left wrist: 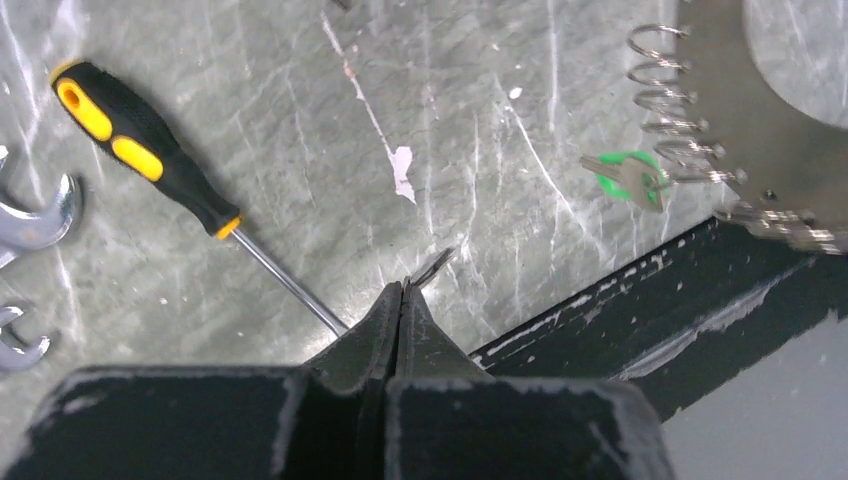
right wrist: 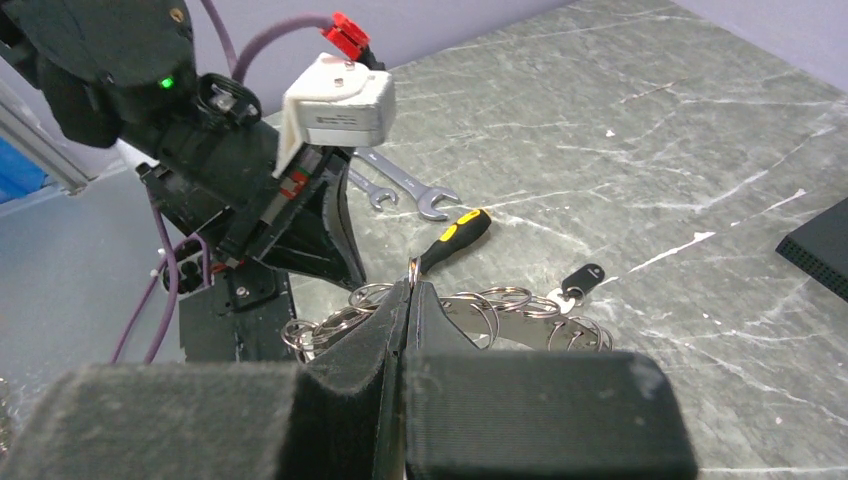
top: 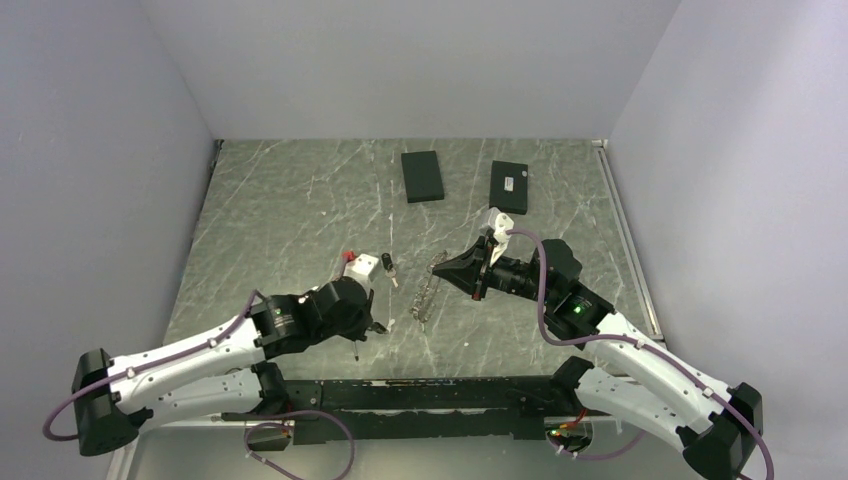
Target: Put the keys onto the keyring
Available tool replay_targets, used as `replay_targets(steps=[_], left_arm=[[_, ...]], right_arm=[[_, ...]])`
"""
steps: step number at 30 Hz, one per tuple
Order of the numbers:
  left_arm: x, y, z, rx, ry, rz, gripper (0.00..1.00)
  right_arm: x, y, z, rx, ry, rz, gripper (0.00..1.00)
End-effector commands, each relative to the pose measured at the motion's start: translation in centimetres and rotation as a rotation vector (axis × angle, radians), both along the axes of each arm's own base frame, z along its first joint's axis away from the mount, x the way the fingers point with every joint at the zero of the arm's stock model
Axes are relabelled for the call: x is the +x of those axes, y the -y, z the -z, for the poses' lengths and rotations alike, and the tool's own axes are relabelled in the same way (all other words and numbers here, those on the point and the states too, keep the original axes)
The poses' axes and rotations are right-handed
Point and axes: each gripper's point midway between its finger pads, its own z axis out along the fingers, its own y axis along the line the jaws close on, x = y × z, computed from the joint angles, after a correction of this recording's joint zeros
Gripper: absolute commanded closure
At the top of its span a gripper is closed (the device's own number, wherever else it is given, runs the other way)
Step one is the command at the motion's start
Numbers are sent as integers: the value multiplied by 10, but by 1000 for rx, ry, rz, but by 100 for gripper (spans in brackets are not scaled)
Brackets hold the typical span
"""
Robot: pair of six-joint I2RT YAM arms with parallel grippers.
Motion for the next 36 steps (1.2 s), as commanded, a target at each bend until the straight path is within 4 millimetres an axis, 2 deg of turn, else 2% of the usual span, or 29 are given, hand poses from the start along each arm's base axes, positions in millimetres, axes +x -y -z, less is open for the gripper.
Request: replay_targets(steps=[1,3,7,10,17,24,30,36], left_arm=[[2,19,-44,-48,161,228,100],[2,29,-57,-77,221,304,100],[6,34,-77,-72,314,388,100],[2,44,-94,-87,410,522,100],[-1,53,-122,-53,613,733,100],[1,47,-140,4,773,811,100],[-2,45,-148,31,910,895,100],[-8,48,-151,34,952,963,100]], right_arm=[[-3,-1,-19,48,54,-18,100],[-4,-3,-18,44,48,-33,100],[-7,-7,-16,33,36,-60,100],[-11,-10,-15,28,23,-90,100],[-22,-21,-10,4,-8,-161,100],[-50,-29,-6,-10,-28,-318,100],[-71,-39,-2,-29,-96,-492,100],[-91,-36,-20,14,-77,-627,100]])
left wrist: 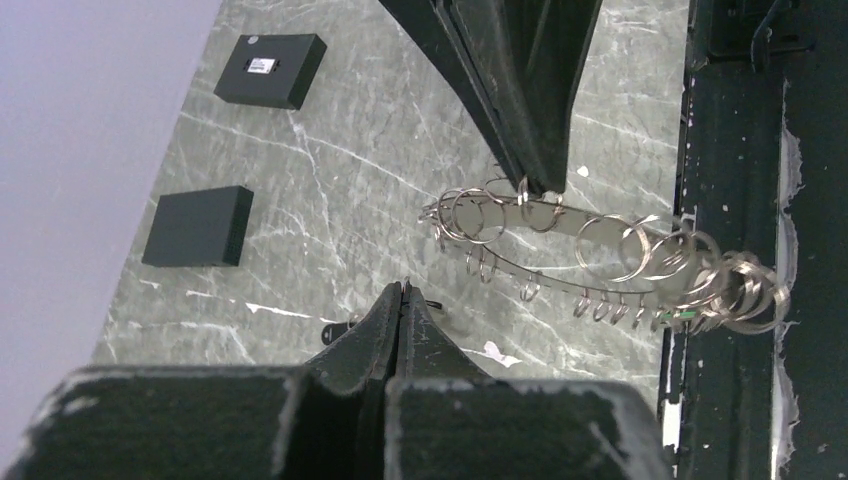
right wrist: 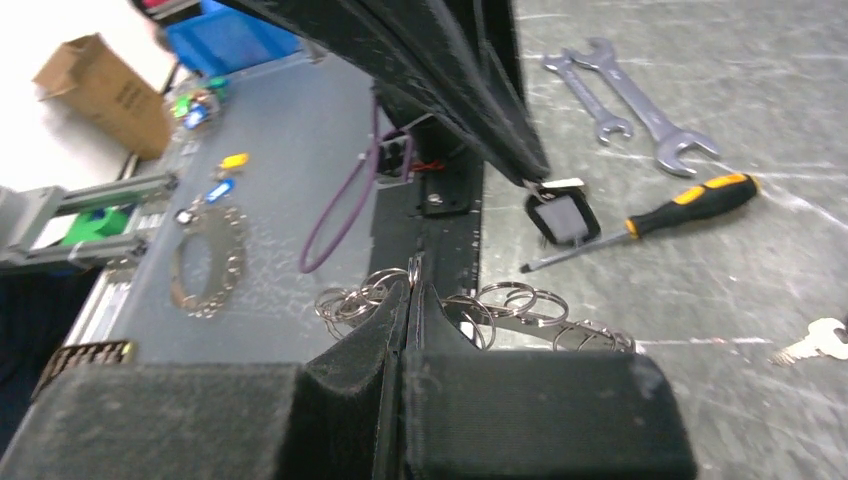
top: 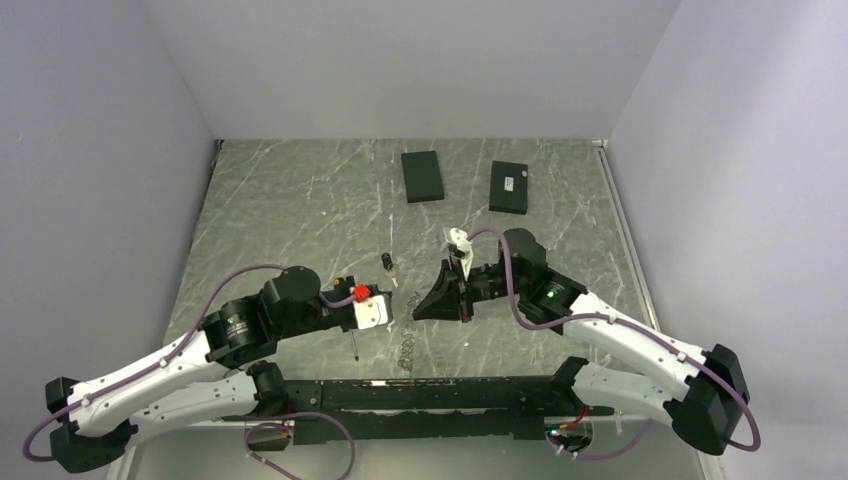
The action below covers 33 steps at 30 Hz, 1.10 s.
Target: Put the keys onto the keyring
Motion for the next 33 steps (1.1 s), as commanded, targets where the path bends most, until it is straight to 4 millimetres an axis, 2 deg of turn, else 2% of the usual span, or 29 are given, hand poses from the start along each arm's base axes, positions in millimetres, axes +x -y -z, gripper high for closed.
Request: replay_targets(steps=[1,8,15,21,29,33], left_arm=[[-6,8,-19,-28,107,98,100],[-23,5,-19,-7,171,210,100],[-38,-6,-30,-27,211,270,100],[-52,-10,-35,-64,200,319,100],[-57,-11,-41,-56,217,355,100],[-56,-11,-40,-43,202,350,100]], right_arm=[[-24,-1,-50,123,68,-179,100],[-36,-2,-48,51,-29,-354,100],[-51,4,-59,57,-79,-550,100],[-52,5,-64,67,-93,-635,100],[-44,-4,-55,33,-141,-610,100],[-10,-21,-43,-25,-141,-328,100]])
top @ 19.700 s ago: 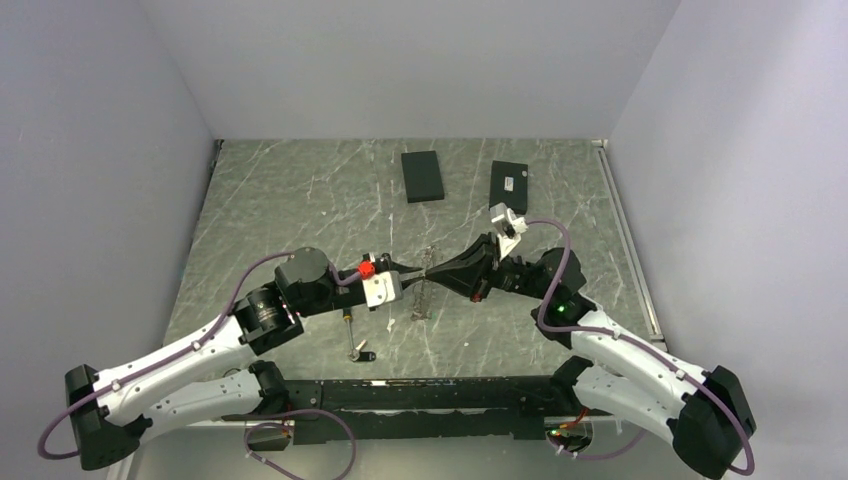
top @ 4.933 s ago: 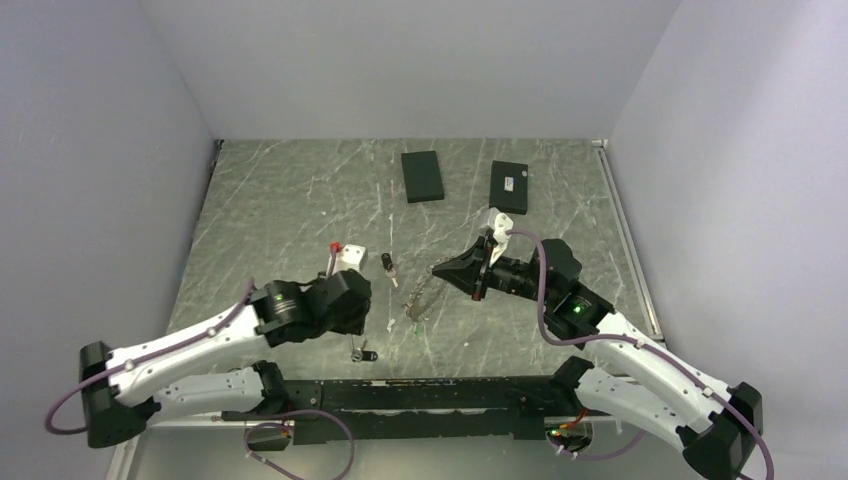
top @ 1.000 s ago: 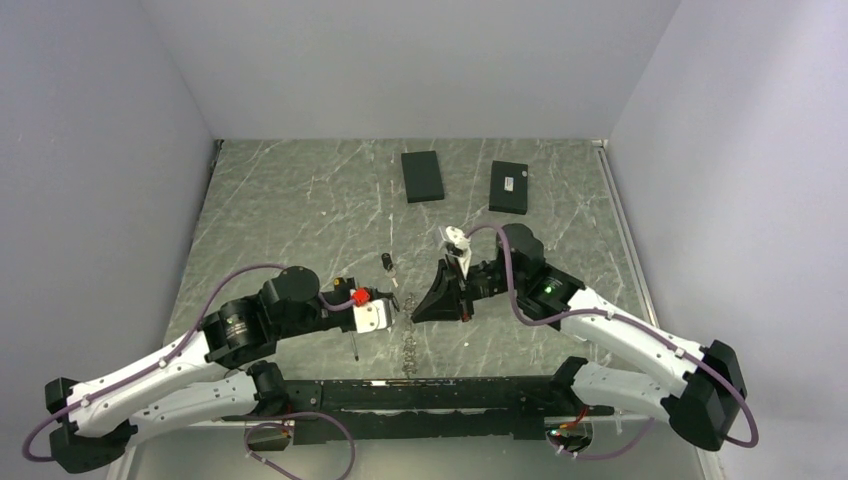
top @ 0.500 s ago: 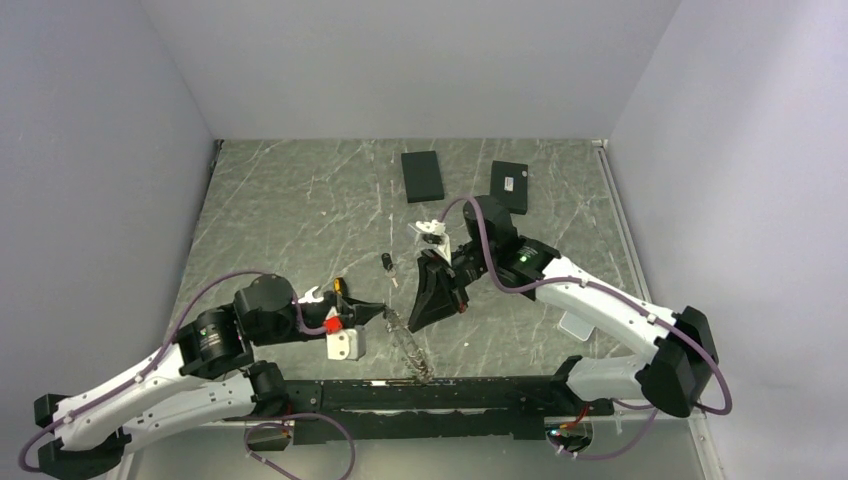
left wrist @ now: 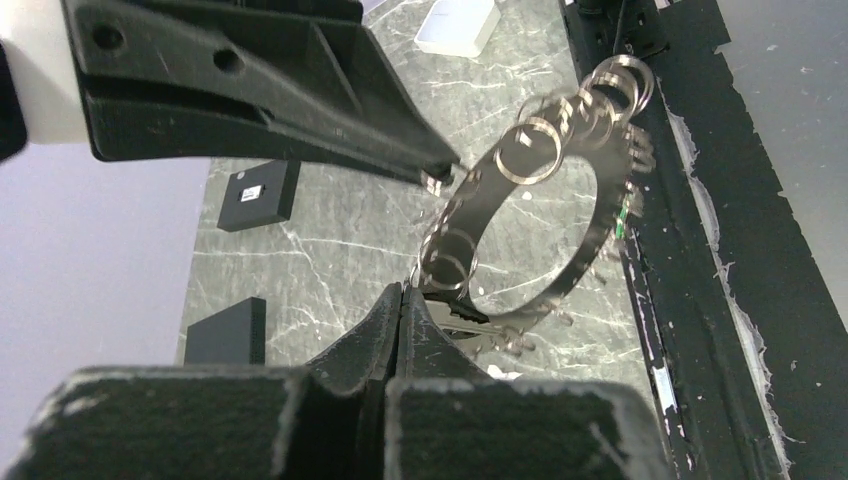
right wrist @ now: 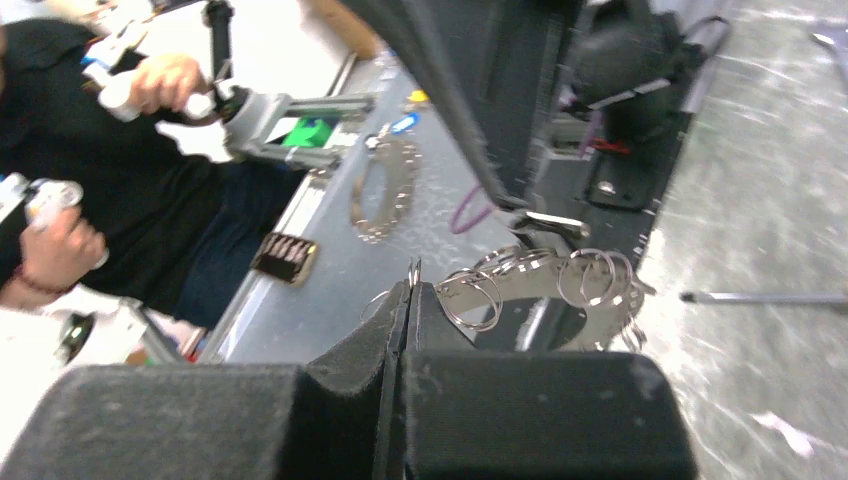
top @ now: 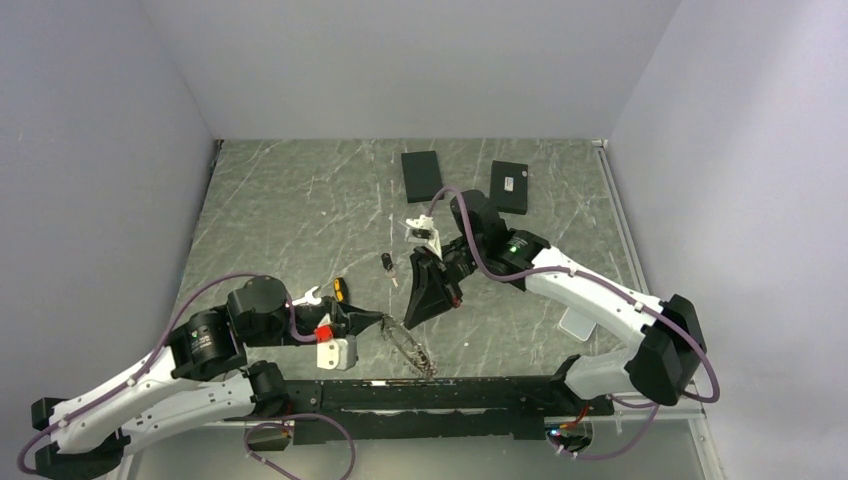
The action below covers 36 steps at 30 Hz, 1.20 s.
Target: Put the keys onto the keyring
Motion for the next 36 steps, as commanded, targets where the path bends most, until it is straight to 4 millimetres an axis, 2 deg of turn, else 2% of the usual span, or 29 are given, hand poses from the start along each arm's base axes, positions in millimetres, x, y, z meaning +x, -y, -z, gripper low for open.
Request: replay_targets(steps=[1,4,11,16,23,32,36], left_arm=[[-6,2,-16,-22,24,43,100],[-7,5,-13,-25,12,52,100],[-3,8,-13,-22,5,36,100],[8,12,-7,22,6,-8,100],[24,14,3,69,18,-69,100],[32,12,7,81,33,-112,100],[33,13,11,95,29,-110,100]], right_arm=[[35,-13,-4,0,77,245,100],[48,-15,3,-26,105,329,100],[46,-17,7,-40,47,330,100],[46,-16,14,-89,-2,340,100],[55,-18,23,-194,-69,436,100],[63,-18,40,-310,-110,502,100],[66,-19,42,-321,-105,512,100]])
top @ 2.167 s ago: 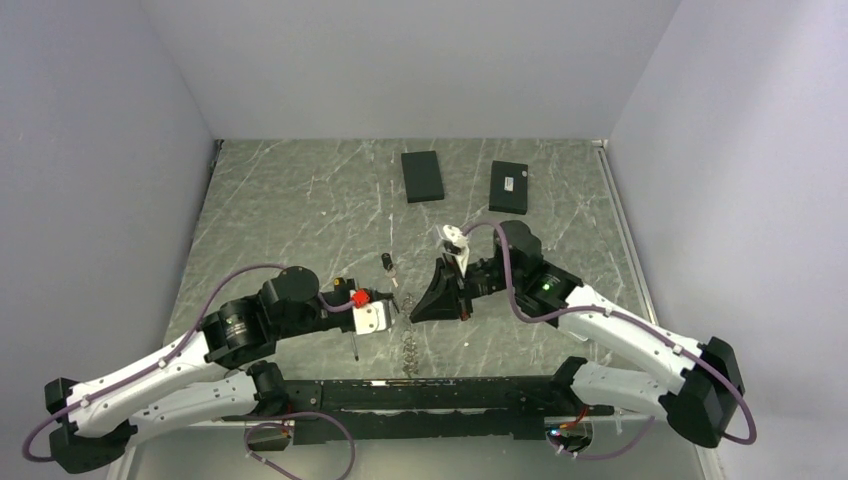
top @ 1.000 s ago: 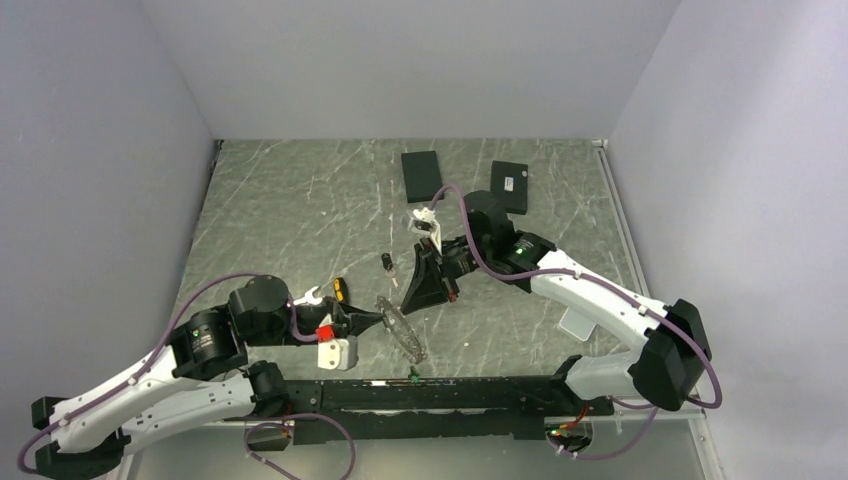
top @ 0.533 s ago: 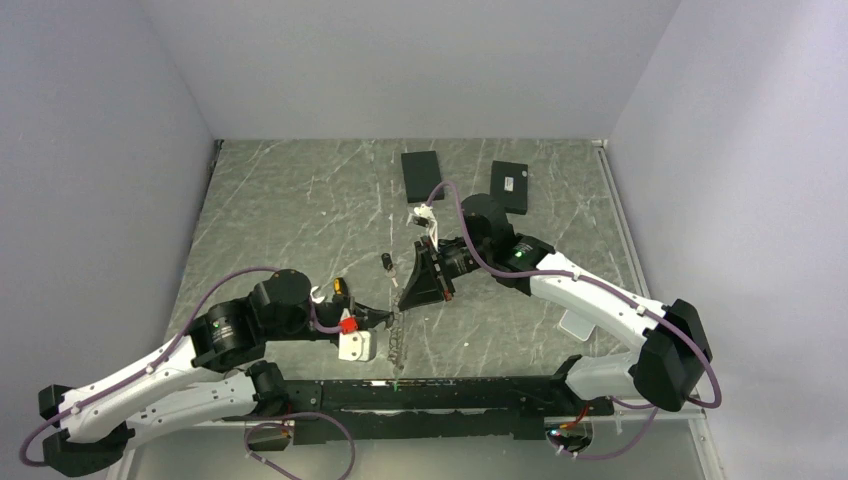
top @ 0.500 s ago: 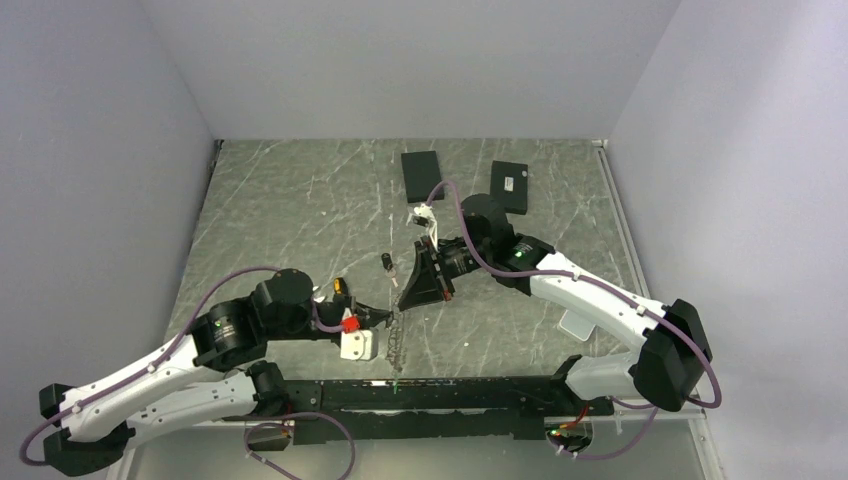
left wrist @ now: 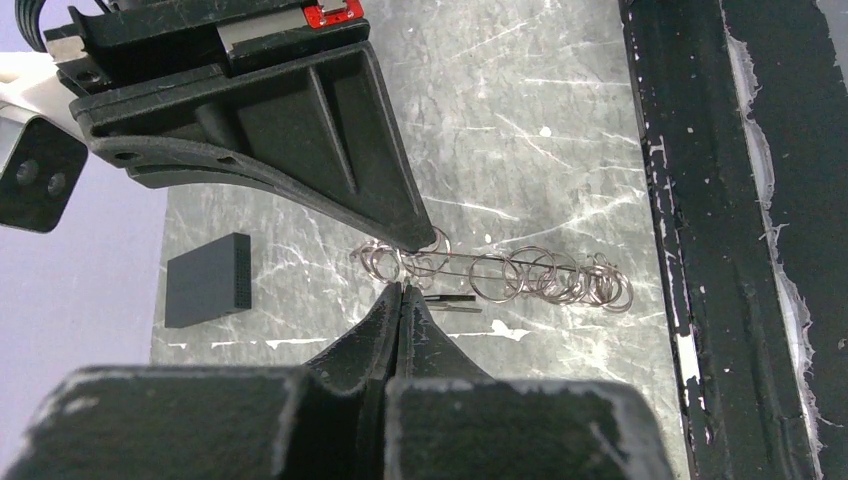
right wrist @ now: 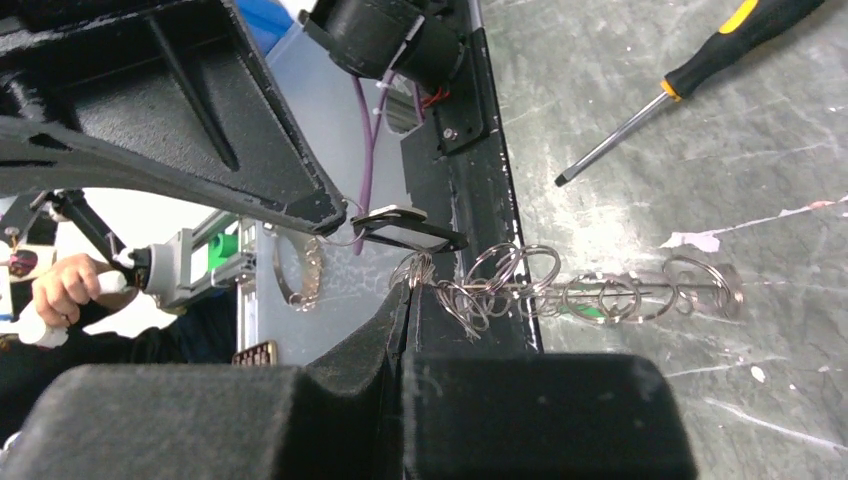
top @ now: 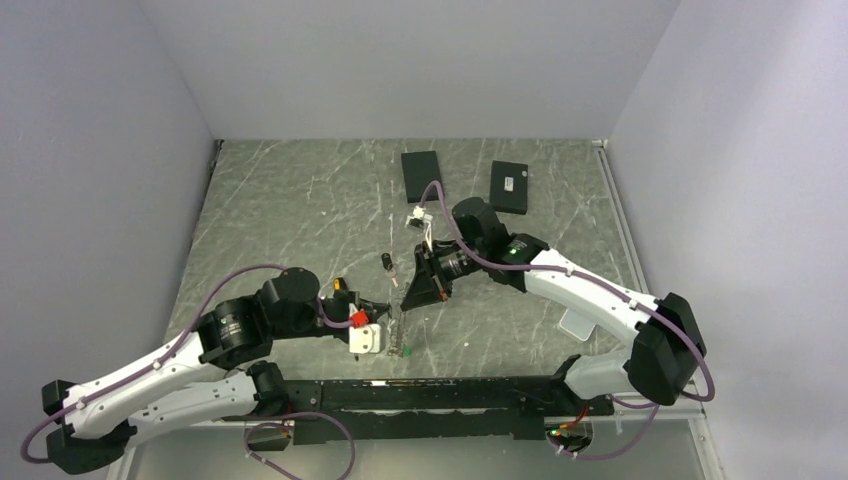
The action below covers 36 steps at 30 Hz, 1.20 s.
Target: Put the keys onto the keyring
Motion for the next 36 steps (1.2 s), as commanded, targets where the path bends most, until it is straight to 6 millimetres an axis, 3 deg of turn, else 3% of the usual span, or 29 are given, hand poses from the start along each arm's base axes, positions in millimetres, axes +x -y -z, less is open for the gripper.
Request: replay_targets(steps=[1,11,36], left_arm=[[5,4,-18,-34,53,1,100],[6,4,-9,-11,38,-8,100],[13,8,11,26,13,-40,100]], right_arm=[[7,-7,-21,29,41,18,100],[18,-9,-20,-10,29,81,100],[11,-13,-21,12,-24,61,100]])
